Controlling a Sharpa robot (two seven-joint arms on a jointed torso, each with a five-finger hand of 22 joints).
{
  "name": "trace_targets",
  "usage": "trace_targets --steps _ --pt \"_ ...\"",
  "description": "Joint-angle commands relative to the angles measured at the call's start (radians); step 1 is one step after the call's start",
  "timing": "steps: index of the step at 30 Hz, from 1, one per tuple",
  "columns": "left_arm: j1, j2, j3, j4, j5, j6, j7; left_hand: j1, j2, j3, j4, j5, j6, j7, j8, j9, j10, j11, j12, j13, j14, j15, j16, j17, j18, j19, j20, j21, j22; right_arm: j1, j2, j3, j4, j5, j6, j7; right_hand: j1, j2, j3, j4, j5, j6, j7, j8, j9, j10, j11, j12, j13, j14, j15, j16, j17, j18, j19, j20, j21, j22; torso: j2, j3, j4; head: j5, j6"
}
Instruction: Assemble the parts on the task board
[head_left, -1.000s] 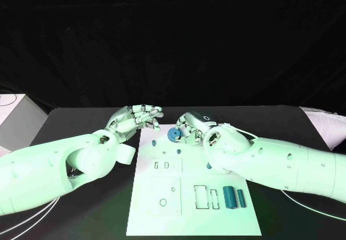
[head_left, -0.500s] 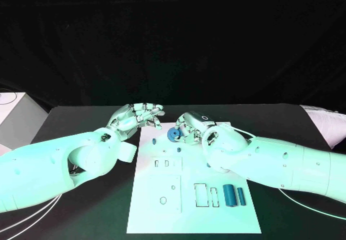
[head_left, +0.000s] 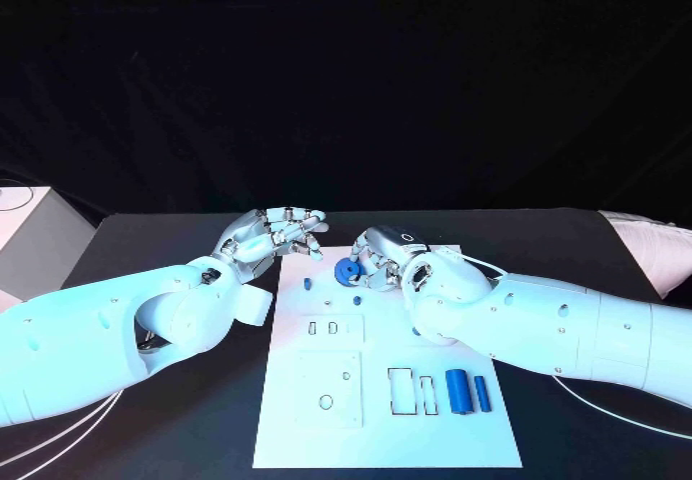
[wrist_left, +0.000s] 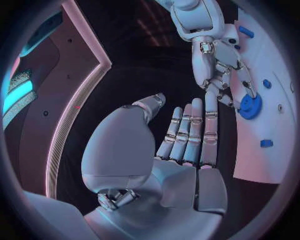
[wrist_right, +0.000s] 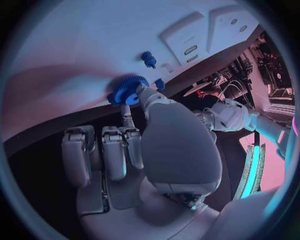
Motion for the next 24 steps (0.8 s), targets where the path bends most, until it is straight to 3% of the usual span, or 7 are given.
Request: trace_targets --steps 1,5,11,19,24 --pt "0.001 0.002 0.001 0.002 0.004 0.019 0.005 -0.001 0.011 0.000 -0.002 -0.005 -0.006 0.036 0.003 0.002 -0.004 0.000 0.006 -0.001 -0.007 -0.002 0.006 -0.001 0.012 -0.007 0.002 0.006 0.002 0.000 0.004 0.000 -0.005 -0.005 0.010 0.005 -0.020 -0.003 -0.006 0.010 -0.003 -0.027 0.006 -0.020 -0.009 0.052 0.008 -0.017 0.207 0.104 0.008 0.003 0.263 -0.005 0.065 0.002 -0.009 0.209 0.001 0.0006 0.0002 0.002 -0.002" --pt "0.001 0.001 0.001 0.001 0.004 0.019 0.005 -0.001 0.011 0.000 -0.002 -0.005 -0.006 0.036 0.003 0.002 -0.004 0.000 0.006 -0.001 -0.007 -0.002 0.006 -0.001 0.012 -0.007 0.002 0.006 0.002 -0.001 0.006 -0.001 -0.009 0.004 0.004 0.017 -0.048 -0.014 -0.058 0.026 -0.008 -0.078 0.024 -0.056 -0.024 0.029 0.025 -0.040 0.185 0.104 0.022 0.003 0.263 -0.001 0.055 0.016 -0.023 0.195 0.001 0.0005 0.0004 0.002 -0.002" --pt "0.001 0.001 0.001 0.002 0.004 0.018 0.004 -0.001 0.011 0.000 -0.002 -0.005 -0.006 0.036 0.003 0.002 -0.004 0.000 0.006 -0.001 -0.007 -0.002 0.006 -0.001 0.012 -0.007 0.002 0.006 0.002 -0.001 0.006 -0.001 -0.009 0.015 -0.003 0.030 -0.060 0.014 -0.182 0.041 -0.023 -0.089 0.033 -0.081 -0.033 0.020 0.035 -0.049 0.177 0.104 0.032 0.003 0.263 0.001 0.051 0.027 -0.030 0.190 0.001 0.0004 -0.0001 0.003 -0.003" --pt "0.001 0.000 0.001 0.002 0.004 0.017 0.004 -0.001 0.011 0.000 -0.002 -0.005 -0.006 0.036 0.003 0.002 -0.004 0.000 0.006 -0.001 -0.007 -0.002 0.006 -0.001 0.012 -0.007 0.002 0.006 0.002 -0.002 -0.003 -0.002 -0.001 0.030 -0.006 0.037 -0.091 0.044 -0.208 0.043 -0.001 -0.071 0.030 -0.080 -0.033 0.026 0.032 -0.043 0.184 0.104 0.031 0.003 0.263 0.000 0.053 0.027 -0.028 0.193 0.000 0.0007 -0.0003 0.004 -0.003" --pt "0.001 -0.001 0.001 0.002 0.004 0.019 0.004 -0.001 0.011 0.000 -0.002 -0.005 -0.006 0.036 0.003 0.002 -0.004 0.000 0.006 -0.001 -0.007 -0.002 0.006 -0.001 0.012 -0.007 0.002 0.006 0.002 -0.003 -0.042 -0.001 0.031 0.049 -0.069 0.059 -0.090 0.064 -0.197 0.039 0.009 -0.058 0.026 -0.076 -0.032 0.034 0.029 -0.035 0.192 0.104 0.028 0.003 0.263 -0.002 0.057 0.025 -0.023 0.199 -0.001 0.0017 0.0004 0.002 0.001"
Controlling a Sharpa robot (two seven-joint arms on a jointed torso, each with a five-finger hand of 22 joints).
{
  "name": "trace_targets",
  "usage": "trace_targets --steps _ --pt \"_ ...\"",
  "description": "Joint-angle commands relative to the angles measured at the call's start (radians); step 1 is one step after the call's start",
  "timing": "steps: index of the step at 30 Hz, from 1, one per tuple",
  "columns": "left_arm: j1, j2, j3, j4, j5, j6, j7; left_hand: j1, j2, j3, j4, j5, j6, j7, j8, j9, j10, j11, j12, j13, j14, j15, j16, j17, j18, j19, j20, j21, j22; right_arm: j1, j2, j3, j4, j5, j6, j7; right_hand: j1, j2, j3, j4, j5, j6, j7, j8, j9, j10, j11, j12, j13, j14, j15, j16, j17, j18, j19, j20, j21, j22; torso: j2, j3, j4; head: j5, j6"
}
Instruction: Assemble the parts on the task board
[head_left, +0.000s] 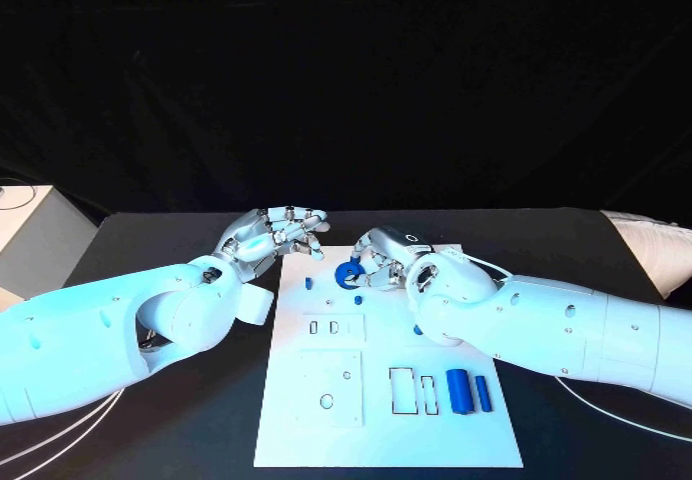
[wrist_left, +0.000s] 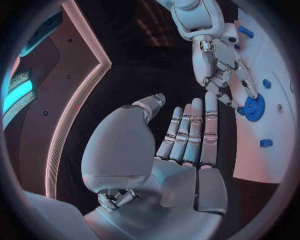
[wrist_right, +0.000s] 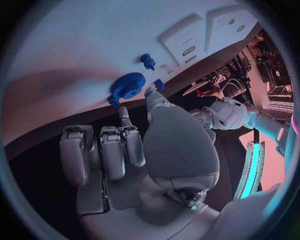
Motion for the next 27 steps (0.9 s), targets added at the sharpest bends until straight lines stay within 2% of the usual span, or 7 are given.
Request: trace_targets --steps 1,3,7,11,14,21,27 --pt "0.001 0.000 0.001 0.001 0.002 0.019 0.006 -0.001 0.011 0.000 -0.002 -0.005 -0.006 0.036 0.003 0.002 -0.004 0.000 0.006 -0.001 -0.007 -0.002 0.006 -0.001 0.012 -0.007 0.002 0.006 0.002 0.000 -0.036 0.001 0.030 0.036 -0.077 0.050 0.010 0.016 0.008 -0.007 0.010 0.011 -0.001 0.000 0.001 0.039 -0.002 0.008 0.194 0.108 0.002 0.003 0.263 -0.002 0.058 0.002 0.005 0.201 -0.002 0.0011 -0.0004 -0.002 0.004" --pt "0.001 -0.002 0.001 -0.001 0.002 0.019 0.007 -0.001 0.011 0.000 -0.002 -0.005 -0.006 0.036 0.003 0.002 -0.004 0.000 0.006 -0.001 -0.007 -0.002 0.006 -0.001 0.012 -0.007 0.002 0.006 0.002 0.003 -0.073 0.002 0.058 0.075 -0.110 0.092 0.020 0.016 0.014 -0.010 0.014 0.014 -0.002 0.001 0.001 0.043 -0.003 0.011 0.198 0.108 0.000 0.003 0.263 -0.003 0.061 0.001 0.008 0.204 -0.003 0.0011 -0.0032 -0.002 0.007" --pt "0.001 -0.003 0.001 -0.003 0.002 0.021 0.009 -0.004 0.013 0.000 -0.001 -0.007 -0.007 0.036 0.004 0.002 -0.006 0.001 0.007 -0.001 -0.008 -0.002 0.009 -0.003 0.012 -0.011 0.003 0.012 0.005 0.017 -0.153 0.006 0.111 0.176 -0.134 0.201 0.054 0.013 0.031 -0.021 0.017 0.014 -0.002 -0.004 -0.001 0.042 -0.004 0.010 0.197 0.108 -0.001 0.003 0.263 -0.002 0.058 -0.001 0.003 0.200 -0.006 0.0013 -0.0077 -0.006 0.012" --pt "0.001 -0.004 0.001 -0.007 0.002 0.026 0.012 -0.004 0.013 0.000 -0.001 -0.007 -0.007 0.036 0.004 0.002 -0.006 0.001 0.007 -0.001 -0.008 -0.002 0.009 -0.003 0.012 -0.011 0.003 0.012 0.005 0.036 -0.252 0.009 0.158 0.311 -0.109 0.322 0.080 0.007 0.045 -0.032 0.038 0.015 -0.001 -0.007 -0.003 0.041 -0.003 0.009 0.196 0.108 0.000 0.003 0.263 -0.002 0.058 -0.001 0.003 0.201 -0.011 0.0039 -0.0155 -0.006 0.016" --pt "0.000 -0.002 0.001 -0.010 0.002 0.031 0.013 -0.004 0.012 0.000 -0.001 -0.007 -0.007 0.036 0.004 0.002 -0.006 0.001 0.007 -0.001 -0.008 -0.002 0.009 -0.003 0.012 -0.011 0.003 0.013 0.005 0.044 -0.316 0.009 0.172 0.368 -0.074 0.387 0.091 0.001 0.050 -0.038 0.044 0.013 0.000 -0.010 -0.004 0.039 -0.003 0.007 0.194 0.108 0.000 0.003 0.263 -0.003 0.060 -0.001 0.007 0.205 -0.015 0.0066 -0.0201 -0.010 0.019" --pt "0.000 0.006 0.000 -0.018 0.000 0.041 0.014 -0.003 0.012 0.000 -0.003 -0.006 -0.006 0.034 0.006 0.002 0.006 -0.002 0.016 0.002 -0.009 -0.003 0.012 -0.006 0.013 -0.015 0.003 0.019 0.009 0.047 -0.404 0.009 0.138 0.394 0.020 0.471 0.118 -0.018 0.056 -0.054 0.057 0.009 0.002 -0.016 -0.007 0.035 0.000 0.003 0.191 0.108 0.002 0.003 0.263 -0.005 0.063 0.001 0.011 0.210 -0.021 0.0139 -0.0241 -0.013 0.016" --pt "-0.001 0.010 0.000 -0.024 -0.001 0.044 0.013 -0.004 0.012 0.002 -0.004 -0.006 -0.006 0.031 0.007 0.003 0.023 -0.006 0.029 0.007 -0.011 -0.006 0.016 -0.009 0.013 -0.021 0.002 0.026 0.013 0.034 -0.432 0.009 0.090 0.364 0.059 0.495 0.129 -0.026 0.057 -0.061 0.058 0.007 0.003 -0.019 -0.008 0.033 0.000 0.001 0.190 0.108 0.003 0.003 0.263 -0.004 0.062 0.002 0.009 0.209 -0.024 0.0177 -0.0249 -0.019 0.013"
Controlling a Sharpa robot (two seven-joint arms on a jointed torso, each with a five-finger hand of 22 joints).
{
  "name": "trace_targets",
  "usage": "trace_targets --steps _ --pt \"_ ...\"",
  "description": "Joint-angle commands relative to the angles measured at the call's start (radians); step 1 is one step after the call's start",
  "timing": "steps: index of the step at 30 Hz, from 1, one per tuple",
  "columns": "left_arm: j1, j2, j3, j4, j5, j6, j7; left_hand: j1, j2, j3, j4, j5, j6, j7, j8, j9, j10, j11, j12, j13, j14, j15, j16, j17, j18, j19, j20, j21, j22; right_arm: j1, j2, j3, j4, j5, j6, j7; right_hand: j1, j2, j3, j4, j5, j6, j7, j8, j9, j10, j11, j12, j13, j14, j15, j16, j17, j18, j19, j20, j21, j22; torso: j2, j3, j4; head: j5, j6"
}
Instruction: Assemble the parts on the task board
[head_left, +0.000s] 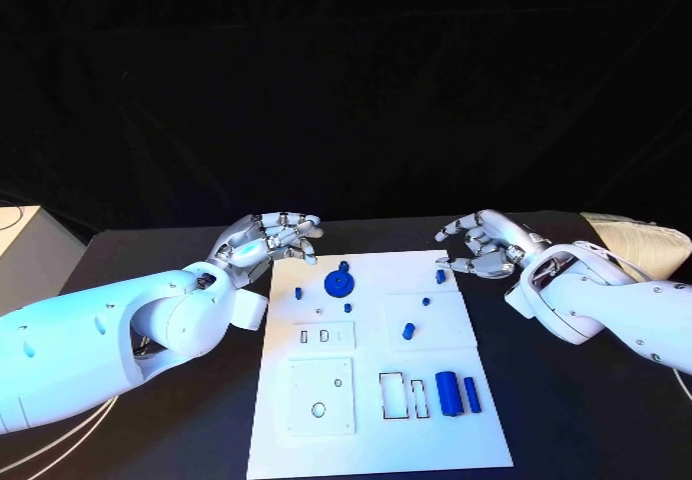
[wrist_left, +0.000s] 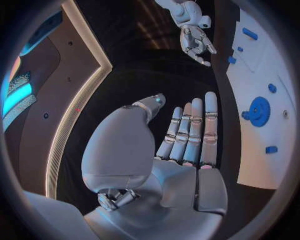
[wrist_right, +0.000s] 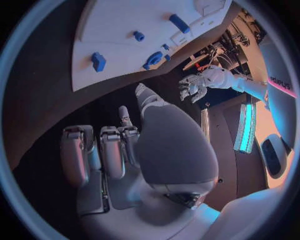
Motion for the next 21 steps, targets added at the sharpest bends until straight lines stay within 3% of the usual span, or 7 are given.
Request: trace_targets --steps 1,4,6,9,21 --pt "0.000 0.003 0.000 -0.002 -0.001 0.029 0.011 0.001 0.007 0.002 -0.004 -0.006 -0.006 0.031 0.007 0.001 0.010 -0.001 0.007 0.002 -0.007 -0.002 0.005 -0.002 0.013 -0.006 -0.001 0.007 0.002 -0.009 -0.005 0.000 -0.018 -0.002 0.070 0.069 0.013 -0.002 0.001 -0.006 0.002 -0.003 0.006 -0.007 -0.002 0.032 0.001 -0.006 0.189 0.108 0.003 0.003 0.263 -0.004 0.062 0.002 0.004 0.208 -0.003 0.0042 -0.0013 -0.001 -0.003" --pt "0.000 0.004 0.000 -0.004 -0.001 0.029 0.011 0.001 0.007 0.002 -0.004 -0.006 -0.006 0.031 0.007 0.001 0.011 -0.001 0.008 0.002 -0.007 -0.002 0.005 -0.002 0.013 -0.007 -0.001 0.007 0.002 -0.018 -0.006 -0.001 -0.036 -0.020 0.083 0.069 0.015 -0.004 0.000 -0.007 -0.002 -0.004 0.006 -0.008 -0.002 0.032 0.001 -0.007 0.188 0.108 0.004 0.003 0.263 -0.003 0.060 0.002 0.002 0.206 -0.002 0.0060 -0.0019 -0.001 -0.006" --pt "0.000 0.004 0.000 -0.005 -0.002 0.029 0.011 0.001 0.007 0.002 -0.004 -0.006 -0.006 0.031 0.007 0.001 0.011 -0.001 0.008 0.002 -0.007 -0.002 0.005 -0.002 0.013 -0.007 -0.001 0.007 0.002 -0.026 -0.006 -0.001 -0.047 -0.036 0.093 0.067 0.016 -0.007 -0.002 -0.007 -0.008 -0.006 0.007 -0.010 -0.003 0.030 0.002 -0.009 0.187 0.108 0.005 0.003 0.263 -0.003 0.059 0.003 0.000 0.204 -0.001 0.0034 0.0000 -0.005 -0.007" --pt "0.000 0.004 0.000 -0.006 -0.002 0.028 0.011 0.001 0.007 0.002 -0.004 -0.006 -0.006 0.031 0.007 0.001 0.011 -0.001 0.008 0.002 -0.007 -0.003 0.006 -0.003 0.013 -0.007 -0.001 0.008 0.002 -0.035 -0.002 -0.002 -0.061 -0.053 0.100 0.061 0.018 -0.009 -0.004 -0.007 -0.015 -0.008 0.008 -0.012 -0.003 0.029 0.003 -0.010 0.186 0.108 0.005 0.003 0.263 -0.003 0.058 0.003 -0.001 0.204 -0.001 0.0024 -0.0012 -0.006 -0.009" --pt "0.000 0.004 0.000 -0.007 -0.002 0.028 0.011 0.001 0.006 0.002 -0.005 -0.007 -0.007 0.030 0.007 0.001 0.009 -0.001 0.008 0.002 -0.007 -0.003 0.006 -0.003 0.013 -0.008 -0.002 0.009 0.003 -0.055 0.037 -0.003 -0.117 -0.054 0.079 0.019 0.028 0.000 0.002 -0.008 -0.018 -0.006 0.008 -0.012 -0.004 0.033 0.003 -0.005 0.190 0.108 0.006 0.003 0.263 -0.003 0.060 0.004 0.001 0.206 -0.001 0.0018 0.0025 -0.006 -0.015"
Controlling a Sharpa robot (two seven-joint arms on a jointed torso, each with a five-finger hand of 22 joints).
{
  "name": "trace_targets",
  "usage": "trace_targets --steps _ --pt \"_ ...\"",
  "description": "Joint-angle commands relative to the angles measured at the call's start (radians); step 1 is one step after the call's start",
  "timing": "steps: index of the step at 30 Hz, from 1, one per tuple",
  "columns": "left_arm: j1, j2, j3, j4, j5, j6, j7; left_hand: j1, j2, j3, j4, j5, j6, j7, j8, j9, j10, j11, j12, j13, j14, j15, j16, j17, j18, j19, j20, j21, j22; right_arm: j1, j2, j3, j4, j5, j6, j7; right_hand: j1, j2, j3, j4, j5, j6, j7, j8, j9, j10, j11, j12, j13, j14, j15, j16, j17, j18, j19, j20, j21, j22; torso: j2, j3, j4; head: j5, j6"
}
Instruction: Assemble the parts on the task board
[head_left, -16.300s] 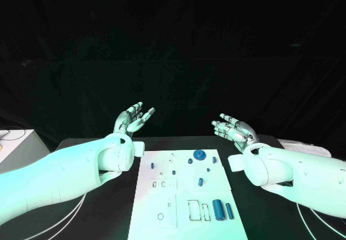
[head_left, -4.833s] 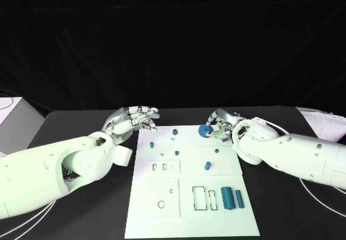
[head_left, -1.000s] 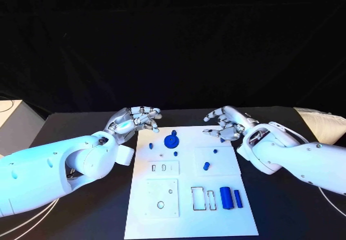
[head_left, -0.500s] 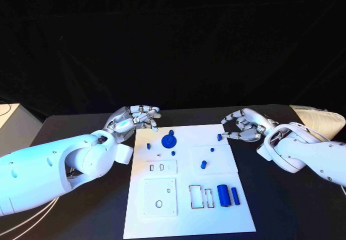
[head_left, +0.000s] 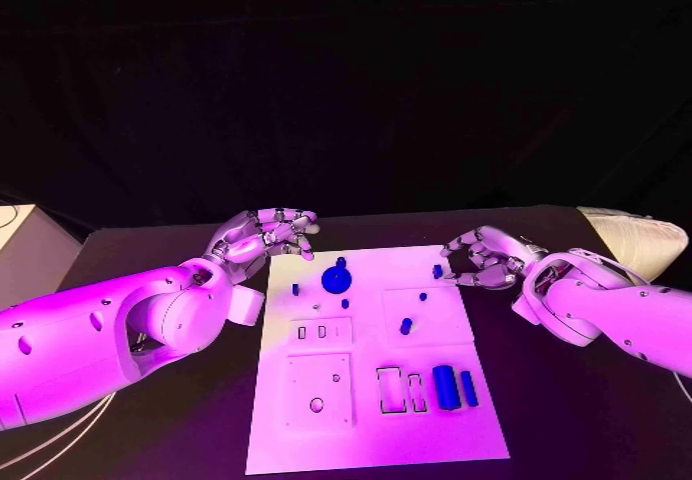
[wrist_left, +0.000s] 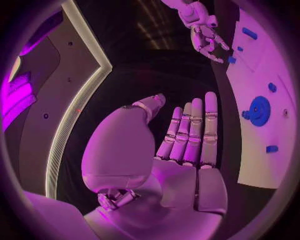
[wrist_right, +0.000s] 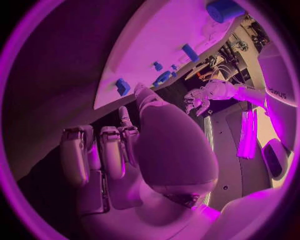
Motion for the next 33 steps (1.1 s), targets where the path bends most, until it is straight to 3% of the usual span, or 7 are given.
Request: trace_targets --steps 1,15,33 --pt "0.000 0.002 0.001 0.001 -0.001 0.022 0.011 0.001 0.006 0.002 -0.005 -0.007 -0.007 0.030 0.003 0.001 0.005 0.002 0.003 0.001 -0.007 -0.003 0.006 -0.001 0.013 -0.006 0.000 0.005 0.001 -0.004 0.012 0.000 -0.014 -0.011 0.002 -0.020 0.009 0.008 0.006 -0.002 -0.005 -0.002 0.005 -0.004 -0.001 0.033 0.004 0.000 0.190 0.108 0.006 0.003 0.263 -0.003 0.060 0.004 0.001 0.206 0.001 0.0004 0.0019 0.002 -0.002" --pt "0.000 0.000 0.001 0.001 -0.001 0.022 0.010 0.001 0.006 0.002 -0.005 -0.007 -0.007 0.030 0.003 0.001 0.005 0.002 0.003 0.001 -0.007 -0.003 0.006 -0.001 0.013 -0.006 0.000 0.005 0.001 -0.018 0.055 0.000 -0.057 -0.004 -0.001 -0.050 0.010 0.017 0.012 0.000 -0.001 0.004 0.004 -0.002 0.000 0.037 0.003 0.003 0.193 0.108 0.006 0.003 0.263 -0.004 0.061 0.004 0.003 0.208 0.000 0.0004 -0.0005 0.008 -0.008" --pt "0.000 -0.001 0.001 0.001 -0.001 0.020 0.008 0.001 0.007 0.003 -0.005 -0.006 -0.007 0.031 0.004 0.001 0.002 0.003 0.002 0.000 -0.007 -0.003 0.007 -0.002 0.013 -0.007 0.000 0.007 0.002 -0.032 0.066 0.000 -0.072 -0.003 0.001 -0.060 0.014 0.036 0.045 -0.001 0.002 0.043 -0.004 0.013 0.004 0.054 -0.004 0.020 0.210 0.108 0.000 0.003 0.263 -0.006 0.067 0.000 0.011 0.216 0.000 0.0011 -0.0006 0.010 -0.011"
